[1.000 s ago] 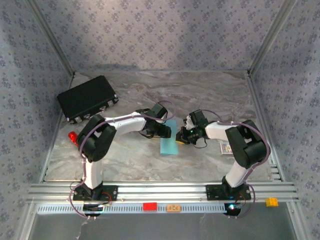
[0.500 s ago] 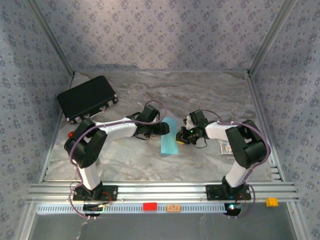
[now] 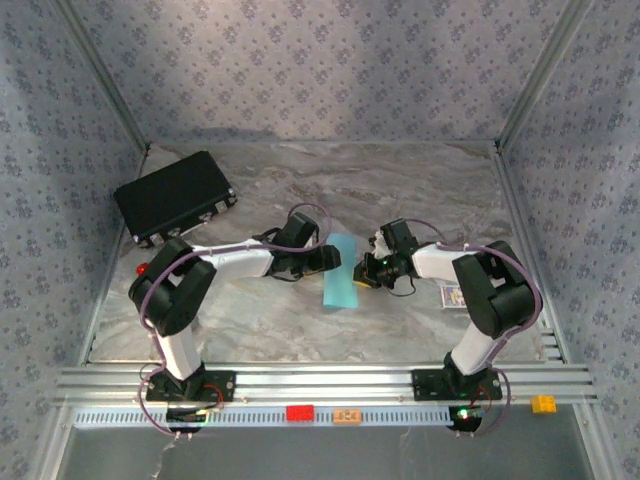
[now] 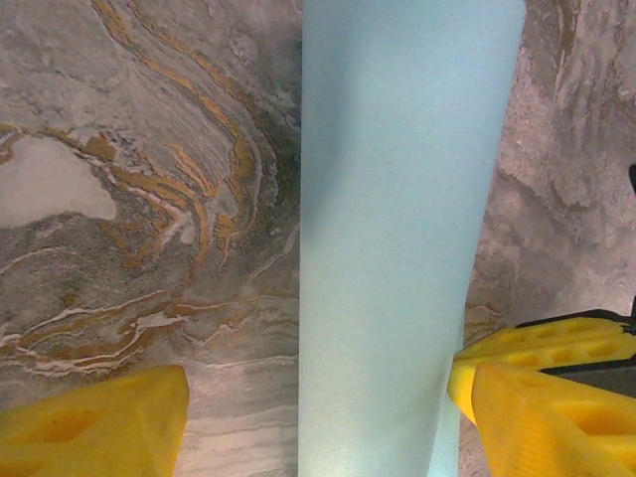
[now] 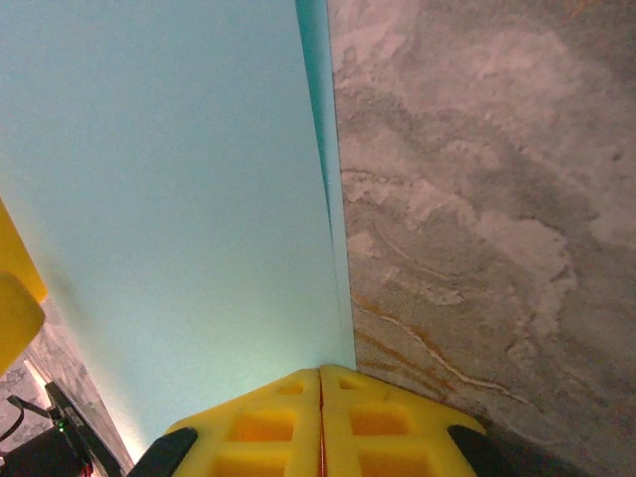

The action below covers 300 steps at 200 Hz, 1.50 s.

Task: Fold a paper plane with a square sheet of paper (pick it up from the middle)
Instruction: First fold the square sheet of paper in half at the center of the table.

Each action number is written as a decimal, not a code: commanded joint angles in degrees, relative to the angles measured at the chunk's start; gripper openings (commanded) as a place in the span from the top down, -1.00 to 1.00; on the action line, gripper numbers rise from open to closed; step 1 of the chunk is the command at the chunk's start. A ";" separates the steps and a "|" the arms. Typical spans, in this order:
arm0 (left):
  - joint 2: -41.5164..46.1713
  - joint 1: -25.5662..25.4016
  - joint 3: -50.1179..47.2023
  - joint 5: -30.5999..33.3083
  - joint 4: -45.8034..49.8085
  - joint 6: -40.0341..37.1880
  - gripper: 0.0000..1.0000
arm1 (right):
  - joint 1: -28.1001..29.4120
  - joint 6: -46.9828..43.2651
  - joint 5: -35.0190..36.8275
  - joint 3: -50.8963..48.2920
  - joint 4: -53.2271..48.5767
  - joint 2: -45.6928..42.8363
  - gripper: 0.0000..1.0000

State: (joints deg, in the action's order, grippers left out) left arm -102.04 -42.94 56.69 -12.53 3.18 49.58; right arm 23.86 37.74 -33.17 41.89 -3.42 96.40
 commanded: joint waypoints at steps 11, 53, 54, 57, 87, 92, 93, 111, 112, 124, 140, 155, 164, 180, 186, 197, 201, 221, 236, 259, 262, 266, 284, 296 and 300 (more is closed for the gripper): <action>-1.92 -1.20 2.60 -2.06 0.80 -1.37 -0.44 | -0.49 0.50 3.42 -1.59 -2.93 -0.05 0.83; -4.97 -1.55 4.90 -2.32 3.04 -2.20 -0.33 | -0.49 0.76 3.24 -1.82 -2.39 0.01 0.83; -4.99 -1.63 4.96 -2.32 3.05 -2.21 -0.33 | -0.48 0.80 3.26 -1.82 -2.38 -0.03 0.83; -5.01 -1.67 4.96 -2.20 3.20 -2.21 -0.32 | -0.48 0.77 3.27 -1.81 -2.42 -0.02 0.83; -5.37 -1.71 4.68 -0.08 4.99 -2.23 -0.17 | -0.48 0.76 3.11 -1.87 -2.43 -0.25 0.82; -5.53 -1.72 4.93 0.06 5.41 -2.38 -0.14 | -0.48 0.84 3.02 -1.90 -2.19 -0.28 0.82; -5.58 -1.72 4.97 0.10 5.55 -2.43 -0.13 | -0.48 0.84 2.98 -1.90 -2.15 -0.31 0.81; -6.16 -1.71 5.61 1.38 7.54 -2.83 -0.08 | -0.50 1.88 2.27 -2.55 -0.12 -1.01 0.80; -6.24 -1.75 5.62 1.46 7.63 -2.87 -0.07 | -0.49 1.93 2.29 -2.58 0.02 -1.03 0.80; -6.57 -1.69 5.78 2.05 8.36 -3.00 -0.05 | -0.48 2.58 1.74 -2.91 1.35 -1.54 0.78; -6.76 -1.78 5.77 2.38 8.55 -2.91 -0.04 | -0.59 3.26 1.17 -2.87 2.81 -2.54 0.75; -6.91 -1.75 5.80 2.73 8.98 -2.91 -0.04 | -0.57 3.94 0.57 -2.56 3.84 -3.81 0.74; -6.95 -1.72 5.73 2.96 9.21 -3.00 -0.04 | -0.55 4.27 0.73 -2.34 3.95 -4.92 0.72; -7.03 -1.72 5.54 3.47 9.30 -2.82 -0.03 | -0.87 4.18 2.80 -2.15 2.45 -7.97 0.68; -7.12 -1.77 5.58 3.41 9.46 -2.80 -0.03 | -1.12 3.96 4.36 -2.21 1.46 -9.48 0.66; -7.03 -1.76 5.67 3.48 9.64 -3.00 -0.03 | -1.95 3.53 6.56 -2.50 -0.36 -11.97 0.63; -6.97 -1.75 5.71 3.53 9.65 -3.05 -0.03 | -2.31 3.43 7.14 -2.64 -0.93 -12.86 0.63; -7.03 -1.73 6.18 3.63 10.19 -3.44 -0.03 | -4.39 3.47 8.16 -4.27 -2.14 -16.13 0.60; -7.03 -1.78 6.51 3.93 10.86 -3.69 -0.03 | -6.10 3.81 8.24 -5.62 -2.45 -17.61 0.59; -6.70 -1.73 6.51 4.52 11.22 -3.84 0.01 | -8.07 4.06 7.63 -6.86 -2.31 -18.22 0.58; -6.68 -1.71 6.51 4.58 11.31 -3.93 0.02 | -8.18 4.04 7.56 -6.87 -2.30 -18.19 0.58; -6.68 -1.71 6.53 4.65 11.45 -4.03 0.03 | -8.34 4.10 7.34 -7.06 -2.25 -18.14 0.58; -6.98 -1.71 7.22 5.01 12.52 -4.66 0.04 | -8.78 4.19 7.09 -7.22 -2.03 -18.09 0.57; -7.37 -1.70 7.88 5.37 13.68 -4.85 0.03 | -8.83 4.21 6.98 -7.06 -2.18 -18.00 0.57; -7.47 -1.69 7.96 5.49 13.98 -4.87 0.03 | -8.82 4.15 6.97 -7.01 -2.28 -18.00 0.57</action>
State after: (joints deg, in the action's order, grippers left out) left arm -107.33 -44.69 63.64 -10.04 10.57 46.28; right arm 15.33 41.19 -26.30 34.98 -4.25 78.74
